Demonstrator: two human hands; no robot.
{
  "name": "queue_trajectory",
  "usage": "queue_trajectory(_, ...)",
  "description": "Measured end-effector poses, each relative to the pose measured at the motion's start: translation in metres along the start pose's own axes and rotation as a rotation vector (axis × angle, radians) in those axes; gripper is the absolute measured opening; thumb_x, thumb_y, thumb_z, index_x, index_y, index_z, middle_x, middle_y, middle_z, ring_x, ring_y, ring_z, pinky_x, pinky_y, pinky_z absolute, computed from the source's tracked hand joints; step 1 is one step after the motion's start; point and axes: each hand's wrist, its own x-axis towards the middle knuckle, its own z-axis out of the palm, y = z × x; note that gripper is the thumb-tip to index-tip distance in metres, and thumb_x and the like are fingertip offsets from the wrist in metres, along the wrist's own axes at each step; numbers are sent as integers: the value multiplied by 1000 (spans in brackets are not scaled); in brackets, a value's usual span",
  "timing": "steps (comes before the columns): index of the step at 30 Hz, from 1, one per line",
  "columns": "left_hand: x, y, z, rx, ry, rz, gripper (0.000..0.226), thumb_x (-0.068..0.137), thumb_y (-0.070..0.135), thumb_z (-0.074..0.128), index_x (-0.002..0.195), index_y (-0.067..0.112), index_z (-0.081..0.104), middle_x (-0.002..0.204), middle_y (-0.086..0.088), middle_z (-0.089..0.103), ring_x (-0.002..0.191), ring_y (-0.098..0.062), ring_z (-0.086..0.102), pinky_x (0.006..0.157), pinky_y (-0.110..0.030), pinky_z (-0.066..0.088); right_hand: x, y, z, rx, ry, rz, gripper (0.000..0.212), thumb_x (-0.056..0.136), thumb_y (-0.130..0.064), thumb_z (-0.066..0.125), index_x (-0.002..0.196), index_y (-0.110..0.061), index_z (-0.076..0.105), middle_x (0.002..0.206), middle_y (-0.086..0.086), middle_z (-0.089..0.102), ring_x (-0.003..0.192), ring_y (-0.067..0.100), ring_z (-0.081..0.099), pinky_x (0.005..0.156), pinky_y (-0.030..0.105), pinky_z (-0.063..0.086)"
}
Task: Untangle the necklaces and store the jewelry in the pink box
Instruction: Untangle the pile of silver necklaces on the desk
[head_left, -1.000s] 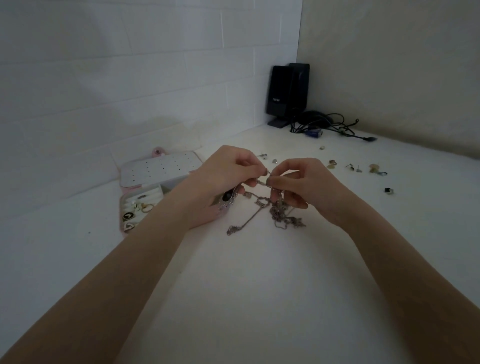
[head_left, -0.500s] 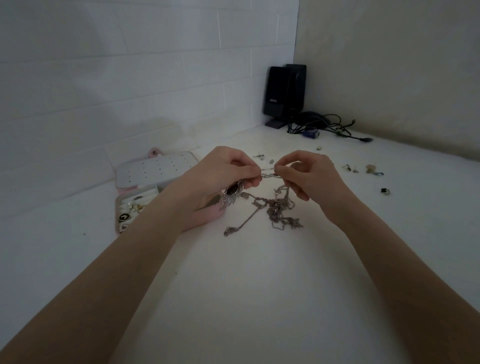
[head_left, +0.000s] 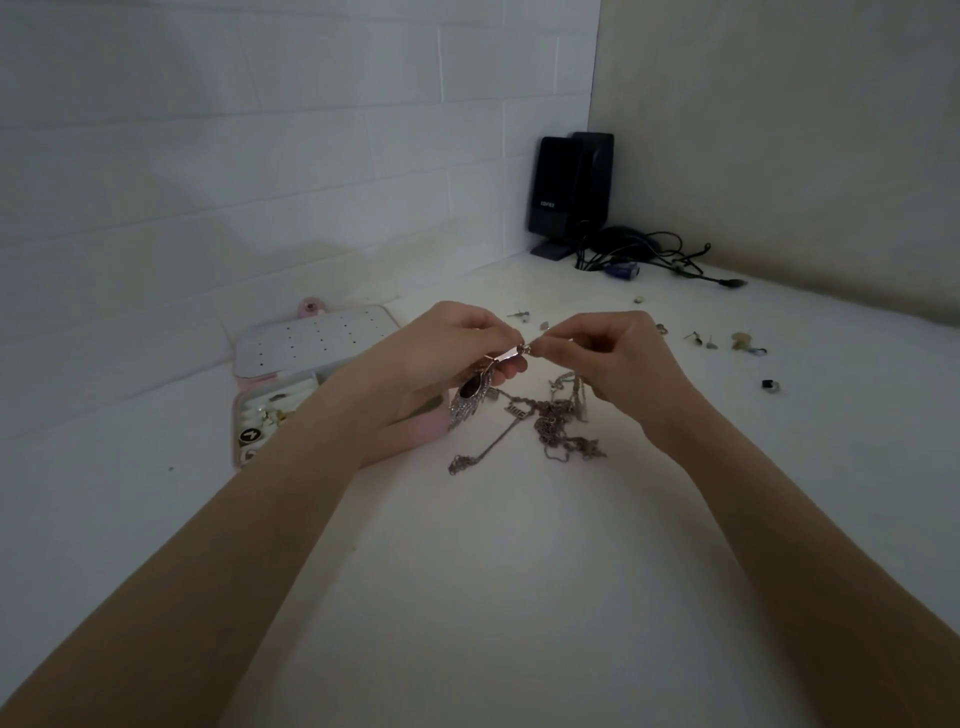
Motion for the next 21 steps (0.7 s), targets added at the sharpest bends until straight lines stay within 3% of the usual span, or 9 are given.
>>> queue_trajectory(5, -1, -1, 2, 20, 14, 3, 10, 89, 9, 59, 81, 8, 66, 67, 0, 68, 57, -7, 55, 57, -16, 46, -1, -3, -1, 60, 46, 42, 9, 84, -16, 66, 78, -13, 73, 47, -2, 45, 44, 12, 33, 42, 19, 28)
queue_trajectory(8, 1, 0, 4, 67, 152, 67, 9, 87, 11, 62, 79, 11, 65, 64, 3, 60, 54, -4, 50, 55, -14, 44, 0, -5, -1, 66, 123, 38, 9, 84, -15, 67, 77, -18, 72, 73, 1, 61, 57, 25, 44, 43, 25, 35)
queue_trajectory(11, 0, 4, 7, 93, 152, 91, 9, 88, 11, 60, 80, 11, 65, 63, 1, 51, 51, -6, 43, 47, -12, 36, 0, -6, 0, 71, 133, -6, 14, 84, -12, 66, 75, -22, 70, 96, 0, 63, 59, 11, 50, 42, 23, 38)
queue_trajectory(15, -1, 3, 7, 150, 139, 109, 10, 88, 16, 60, 81, 14, 67, 62, 3, 50, 55, -8, 41, 53, -16, 34, -2, -8, -1, 159, 54, 25, 12, 88, -11, 60, 89, -15, 72, 85, -6, 66, 59, 4, 50, 42, 20, 40)
queue_trajectory(17, -1, 3, 7, 149, 138, 126, 10, 88, 17, 61, 82, 15, 69, 60, 5, 50, 55, -6, 41, 53, -15, 35, -3, -7, 1, 191, 8, 53, 16, 89, -6, 57, 96, -10, 71, 84, 3, 67, 59, 6, 51, 43, 20, 40)
queue_trajectory(21, 0, 3, 7, 194, 138, 191, 10, 88, 17, 62, 81, 17, 70, 48, 17, 53, 49, 3, 44, 52, -10, 37, -3, -8, 3, 322, -53, 124, 16, 85, 2, 59, 92, -7, 71, 78, 5, 69, 56, 9, 50, 44, 19, 40)
